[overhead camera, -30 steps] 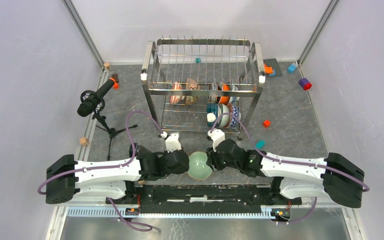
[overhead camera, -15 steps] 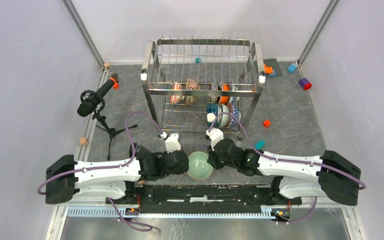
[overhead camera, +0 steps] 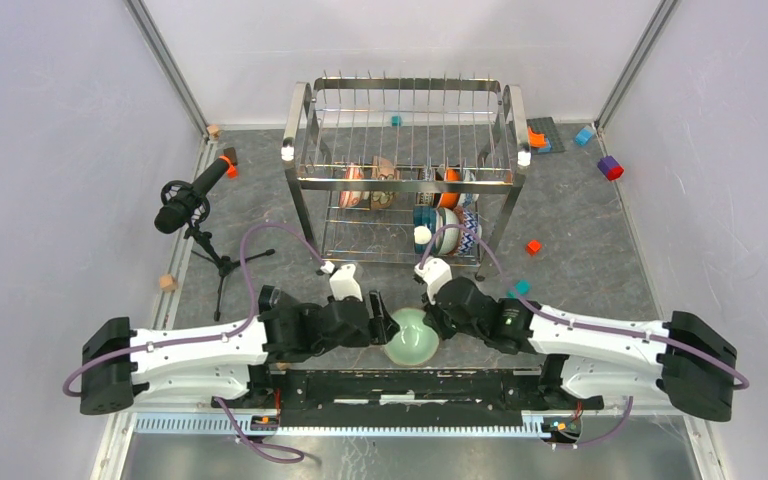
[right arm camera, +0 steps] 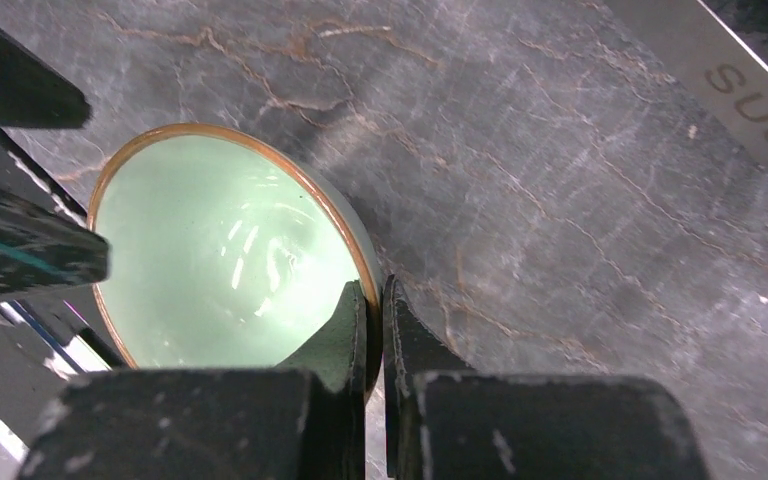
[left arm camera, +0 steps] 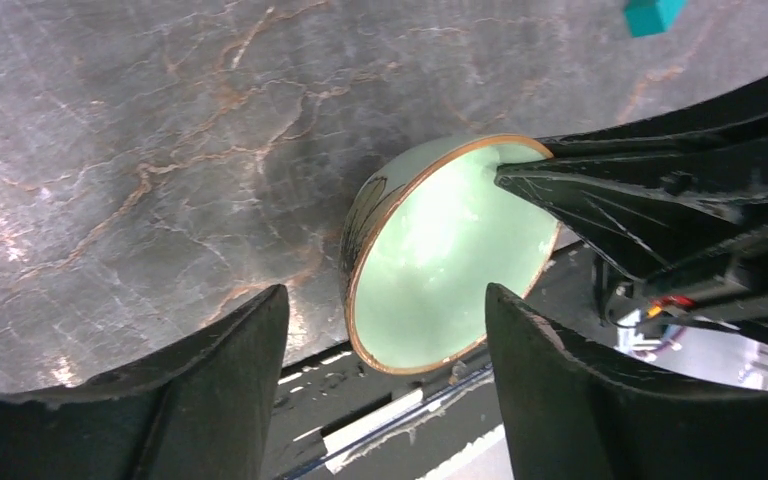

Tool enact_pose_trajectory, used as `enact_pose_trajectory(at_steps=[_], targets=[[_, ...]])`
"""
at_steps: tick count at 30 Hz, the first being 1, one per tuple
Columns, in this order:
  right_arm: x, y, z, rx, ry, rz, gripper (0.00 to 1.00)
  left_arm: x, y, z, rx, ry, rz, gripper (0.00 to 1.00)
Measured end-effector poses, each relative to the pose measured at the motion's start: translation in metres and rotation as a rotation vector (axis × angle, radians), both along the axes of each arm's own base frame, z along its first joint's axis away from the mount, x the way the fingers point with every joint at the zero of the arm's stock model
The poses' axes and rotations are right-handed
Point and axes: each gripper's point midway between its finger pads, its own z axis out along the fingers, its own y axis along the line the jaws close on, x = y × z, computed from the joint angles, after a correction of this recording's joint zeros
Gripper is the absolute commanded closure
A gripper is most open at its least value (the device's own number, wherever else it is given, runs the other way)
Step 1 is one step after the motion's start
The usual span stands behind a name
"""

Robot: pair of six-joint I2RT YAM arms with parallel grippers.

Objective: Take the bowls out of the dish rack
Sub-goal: Place the bowl at the center of the board.

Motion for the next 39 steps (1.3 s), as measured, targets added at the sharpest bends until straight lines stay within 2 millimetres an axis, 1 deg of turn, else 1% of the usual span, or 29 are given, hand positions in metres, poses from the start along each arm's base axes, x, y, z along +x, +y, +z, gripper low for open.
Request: enact_pose_trajectory(at_steps=[4,7,10,12,16,17,18,19,22,25,26,27,30,32,34,39], targets=[[-0.004,-0.014,0.004,-0.046,-0.022,0.035,1.00,-0.002,-0.004,0.017,-0.059,-0.020,-0.028,0.15],[-0.008,-0.023,0.011,-0.063,-0.050,0.078,1.00,-0.002,-0.003,0.032,-0.099,-0.051,-0.045,0.13],[-0.014,-0.027,0.028,-0.053,-0.093,0.151,1.00,0.000,0.001,0.053,-0.149,-0.096,-0.042,0.13],[-0.018,-0.027,0.045,-0.028,-0.126,0.198,1.00,0.004,0.006,0.066,-0.182,-0.132,-0.024,0.13],[-0.021,-0.019,0.097,0.041,-0.198,0.274,1.00,0.013,0.023,0.093,-0.259,-0.205,0.042,0.12],[-0.020,-0.015,0.115,0.064,-0.221,0.287,1.00,0.015,0.028,0.100,-0.280,-0.224,0.062,0.12],[-0.020,-0.012,0.133,0.088,-0.245,0.297,1.00,0.017,0.033,0.104,-0.293,-0.240,0.081,0.12],[-0.019,-0.011,0.146,0.104,-0.266,0.303,1.00,0.019,0.039,0.106,-0.301,-0.256,0.101,0.12],[-0.015,-0.007,0.197,0.167,-0.350,0.310,1.00,0.024,0.053,0.110,-0.323,-0.289,0.146,0.12],[-0.010,-0.011,0.247,0.214,-0.438,0.299,1.00,0.026,0.061,0.106,-0.316,-0.302,0.169,0.12],[-0.008,-0.012,0.266,0.230,-0.467,0.289,1.00,0.026,0.063,0.104,-0.311,-0.303,0.173,0.12],[-0.006,-0.013,0.281,0.245,-0.491,0.279,1.00,0.027,0.064,0.101,-0.301,-0.304,0.176,0.12],[0.006,-0.019,0.340,0.293,-0.580,0.199,1.00,0.028,0.066,0.095,-0.272,-0.303,0.183,0.12],[0.017,-0.025,0.373,0.320,-0.633,0.124,1.00,0.029,0.066,0.091,-0.252,-0.301,0.184,0.12],[0.029,-0.033,0.403,0.335,-0.683,0.036,1.00,0.029,0.064,0.085,-0.226,-0.295,0.181,0.12],[0.057,-0.058,0.460,0.350,-0.793,-0.201,1.00,0.030,0.059,0.072,-0.171,-0.280,0.171,0.12]])
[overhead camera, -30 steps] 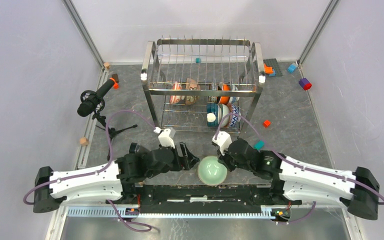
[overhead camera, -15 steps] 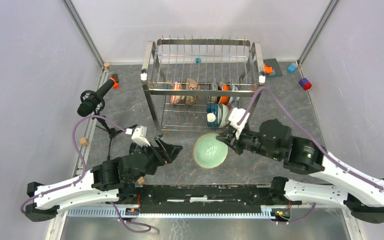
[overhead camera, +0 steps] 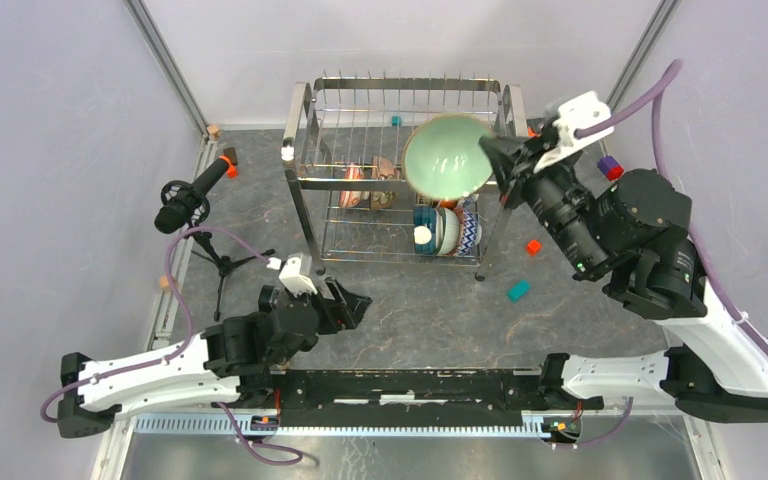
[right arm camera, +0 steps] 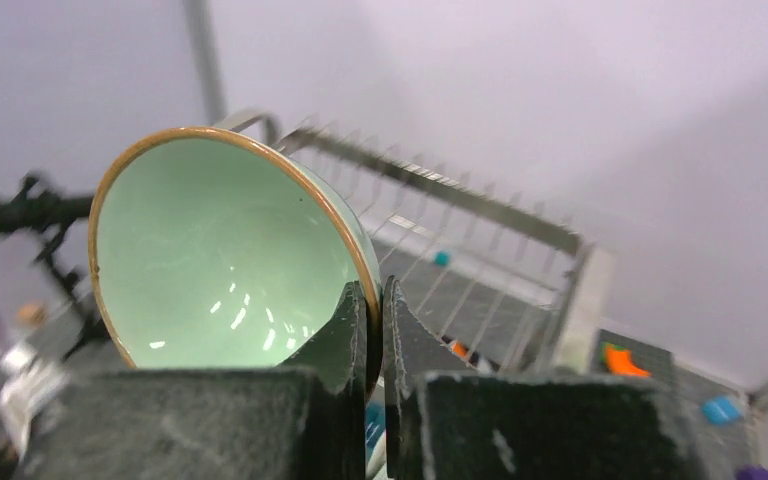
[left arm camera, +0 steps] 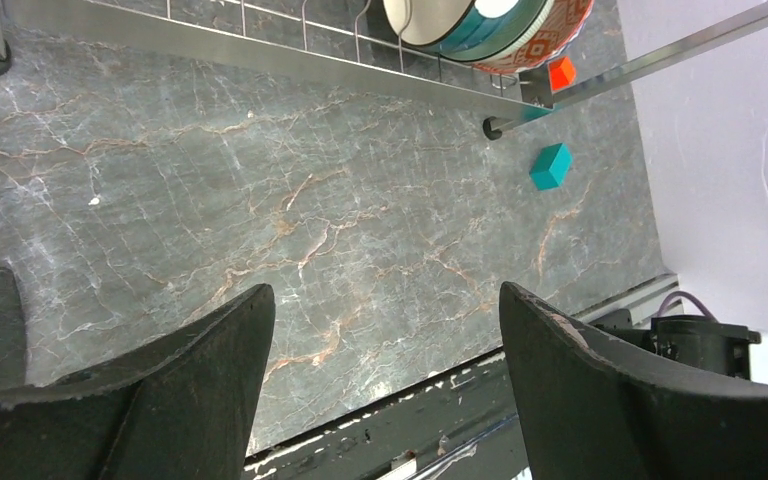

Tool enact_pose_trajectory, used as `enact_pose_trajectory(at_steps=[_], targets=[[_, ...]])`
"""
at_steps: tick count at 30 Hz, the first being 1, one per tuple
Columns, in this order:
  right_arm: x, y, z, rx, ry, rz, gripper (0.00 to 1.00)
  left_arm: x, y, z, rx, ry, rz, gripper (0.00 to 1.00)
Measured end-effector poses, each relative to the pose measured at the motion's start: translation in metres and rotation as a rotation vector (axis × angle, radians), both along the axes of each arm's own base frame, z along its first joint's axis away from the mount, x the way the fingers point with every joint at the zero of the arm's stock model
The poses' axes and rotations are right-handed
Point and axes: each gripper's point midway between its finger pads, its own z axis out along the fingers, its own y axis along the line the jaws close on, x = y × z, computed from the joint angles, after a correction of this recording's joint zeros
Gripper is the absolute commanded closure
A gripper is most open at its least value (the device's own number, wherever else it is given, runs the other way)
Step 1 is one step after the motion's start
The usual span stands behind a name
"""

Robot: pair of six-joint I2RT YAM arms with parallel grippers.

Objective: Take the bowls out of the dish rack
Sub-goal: Place the bowl at the center of the board.

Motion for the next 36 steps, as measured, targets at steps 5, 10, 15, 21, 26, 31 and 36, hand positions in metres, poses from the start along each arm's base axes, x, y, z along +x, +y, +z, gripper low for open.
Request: enact_pose_trajectory(at_steps=[5,10,15,21,26,31,36], targets=[[0.026,-0.037,0.033,0.075,-0.069,-0.290,1.00,0.001,-0.007,-0.010,0.027,0.015,-0.005,0.12],[0.041,-0.077,0.052,0.154,-0.123,-0.536,1.00,0.000,-0.014,-0.018,0.001,0.028,-0.011,0.12],[0.065,-0.129,0.072,0.251,-0.174,-0.792,1.00,0.000,-0.021,-0.027,-0.009,0.034,-0.021,0.12],[0.106,-0.181,0.063,0.300,-0.209,-1.061,1.00,-0.001,-0.031,-0.032,-0.008,0.047,-0.042,0.12],[0.148,-0.245,0.024,0.387,-0.202,-1.231,1.00,-0.003,-0.035,-0.033,-0.030,0.049,-0.057,0.12],[0.180,-0.316,-0.044,0.503,-0.110,-1.324,1.00,-0.003,-0.036,-0.036,-0.038,0.048,-0.061,0.12],[0.197,-0.358,-0.161,0.562,0.115,-1.374,1.00,-0.003,-0.038,-0.038,-0.043,0.047,-0.062,0.12]])
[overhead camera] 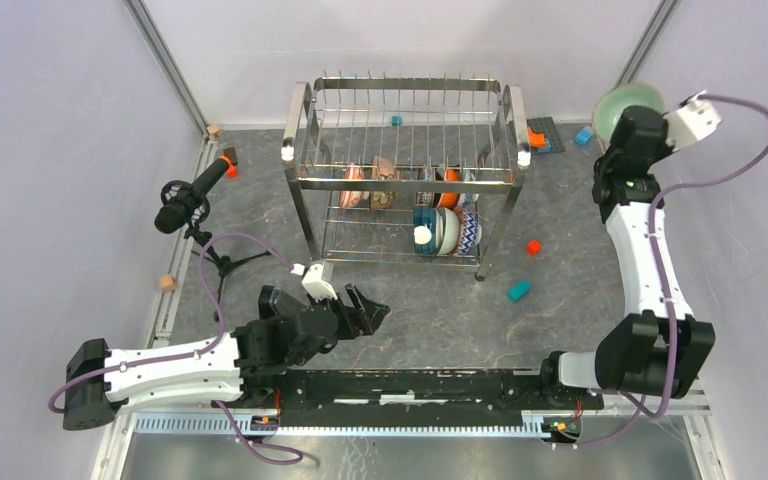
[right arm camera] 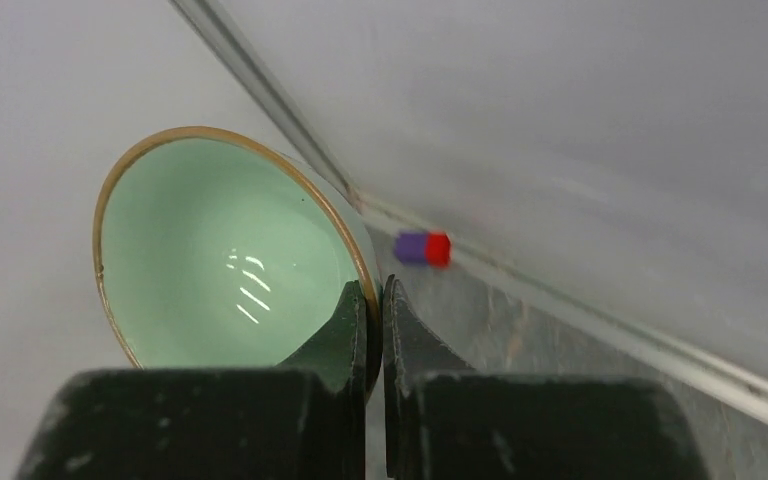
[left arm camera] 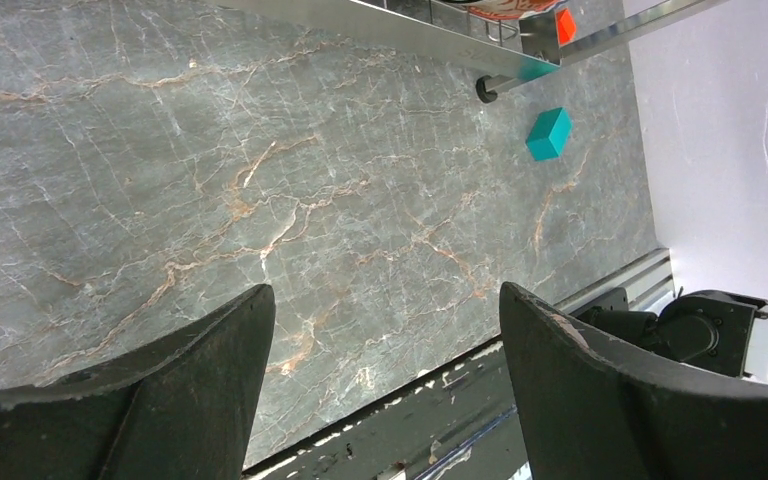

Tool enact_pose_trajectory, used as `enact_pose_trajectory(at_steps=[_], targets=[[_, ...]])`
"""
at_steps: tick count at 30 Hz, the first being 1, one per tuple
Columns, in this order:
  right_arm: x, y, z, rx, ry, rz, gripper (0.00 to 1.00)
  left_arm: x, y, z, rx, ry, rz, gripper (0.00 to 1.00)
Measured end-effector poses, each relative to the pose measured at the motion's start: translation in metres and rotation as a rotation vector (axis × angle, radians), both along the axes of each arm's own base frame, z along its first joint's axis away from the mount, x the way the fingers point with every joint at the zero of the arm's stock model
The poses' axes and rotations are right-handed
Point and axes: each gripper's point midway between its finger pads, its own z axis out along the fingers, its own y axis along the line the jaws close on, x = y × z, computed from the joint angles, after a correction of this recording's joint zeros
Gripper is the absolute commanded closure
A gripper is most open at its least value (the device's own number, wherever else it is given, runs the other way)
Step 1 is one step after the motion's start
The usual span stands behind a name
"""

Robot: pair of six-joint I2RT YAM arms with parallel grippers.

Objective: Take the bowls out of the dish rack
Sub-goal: Place the bowl at the center of the board.

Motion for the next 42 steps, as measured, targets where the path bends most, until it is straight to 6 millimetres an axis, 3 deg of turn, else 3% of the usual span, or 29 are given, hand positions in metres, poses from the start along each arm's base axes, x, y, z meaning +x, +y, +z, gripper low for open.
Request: enact_pose_trajectory(at_steps=[5,10,20,26,36,42], targets=[[0.016,0.013,-0.110,0.119,0.219,0.100,1.00,-0.001,0.001,-0.009,0.017,0.008,-0.001,0.12],[0.026,0.024,-0.167,0.189,0.329,0.177,1.00,-0.003,0.006,-0.024,0.048,0.023,-0.001,0.12],[0.053,0.019,-0.254,0.300,0.477,0.249,1.00,-0.003,0.012,-0.034,0.091,0.030,0.010,0.12],[0.060,0.022,-0.283,0.354,0.522,0.292,1.00,-0.004,0.016,-0.050,0.156,0.050,0.011,0.12],[0.066,0.003,-0.303,0.416,0.525,0.303,1.00,-0.003,0.017,-0.058,0.191,0.058,0.014,0.12],[0.070,0.000,-0.305,0.440,0.506,0.331,1.00,-0.003,0.019,-0.065,0.219,0.064,0.017,0.12]])
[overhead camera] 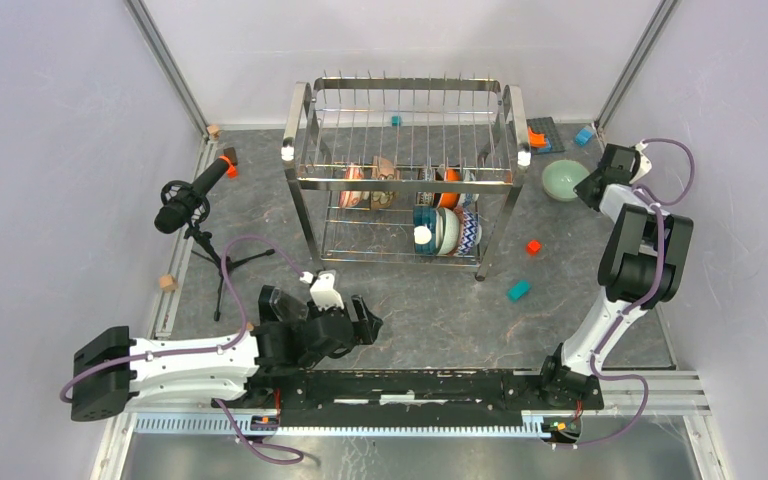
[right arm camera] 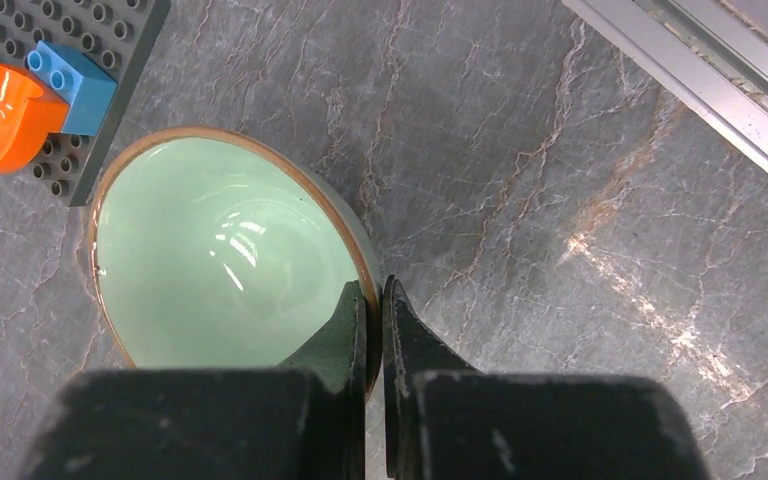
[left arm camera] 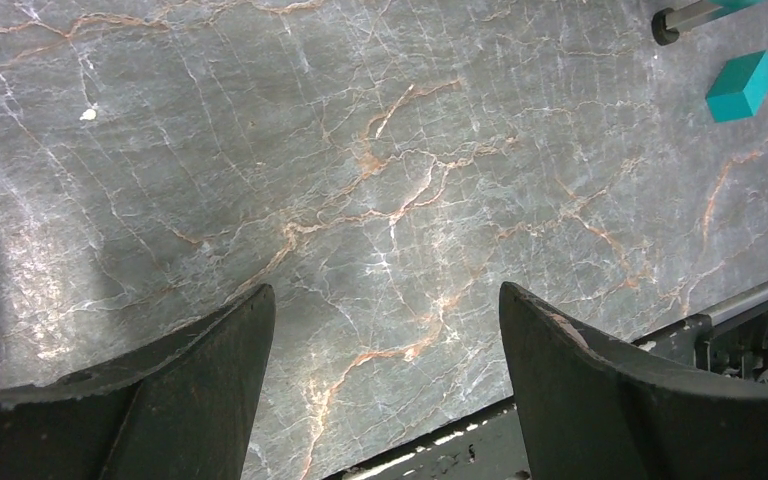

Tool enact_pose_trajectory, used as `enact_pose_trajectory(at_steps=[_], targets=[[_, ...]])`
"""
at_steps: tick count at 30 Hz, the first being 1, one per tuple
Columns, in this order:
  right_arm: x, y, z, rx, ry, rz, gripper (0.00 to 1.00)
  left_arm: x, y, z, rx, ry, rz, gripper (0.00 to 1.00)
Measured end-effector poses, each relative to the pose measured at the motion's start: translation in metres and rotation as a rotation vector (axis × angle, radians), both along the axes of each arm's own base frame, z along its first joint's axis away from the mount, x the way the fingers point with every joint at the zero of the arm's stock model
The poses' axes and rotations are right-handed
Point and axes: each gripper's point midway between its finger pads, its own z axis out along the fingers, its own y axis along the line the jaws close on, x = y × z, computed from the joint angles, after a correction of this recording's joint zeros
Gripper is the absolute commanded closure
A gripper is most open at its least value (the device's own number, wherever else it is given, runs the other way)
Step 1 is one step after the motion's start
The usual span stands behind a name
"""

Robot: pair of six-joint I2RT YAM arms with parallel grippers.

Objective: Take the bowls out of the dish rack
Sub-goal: Place the bowl at the center of the board.

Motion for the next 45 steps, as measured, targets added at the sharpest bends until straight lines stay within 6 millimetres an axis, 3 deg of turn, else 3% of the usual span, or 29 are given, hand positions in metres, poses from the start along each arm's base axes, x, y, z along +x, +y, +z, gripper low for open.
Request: enact_pose_trajectory(at_steps=[2,8,18,23,27,31,37,41,45], targets=[[0.001,-0.001,-0.001,0.005,-0.003,0.002,0.97,0.000,0.000,-0.002,0.008,0.002,0.000,0.12],[0.004,-0.001,-0.001,0.015,-0.014,0.013,0.74,0.000,0.001,-0.003,0.014,0.004,0.000,0.12],[0.012,-0.004,0.012,0.001,-0.039,0.019,0.53,0.000,0.000,-0.001,0.006,0.001,0.000,0.12],[0.011,-0.004,0.011,-0.005,-0.030,0.026,0.33,0.000,0.000,0.002,-0.008,-0.003,-0.001,0.12],[0.007,-0.004,0.015,-0.016,-0.016,0.039,0.24,0.000,-0.001,0.007,-0.025,-0.008,-0.001,0.12],[0.003,-0.002,0.043,-0.031,-0.055,0.047,0.21,0.000,-0.001,0.014,-0.045,-0.020,-0.005,0.12],[-0.009,0.019,0.133,-0.062,-0.251,0.067,0.21,0.005,-0.001,0.031,-0.042,-0.061,-0.013,0.11],[-0.040,0.066,0.175,-0.092,-0.387,0.121,0.22,0.012,0.001,0.041,-0.026,-0.115,0.000,0.11],[-0.093,0.109,0.174,-0.087,-0.475,0.176,0.23,0.018,-0.001,0.050,-0.041,-0.155,0.008,0.10]])
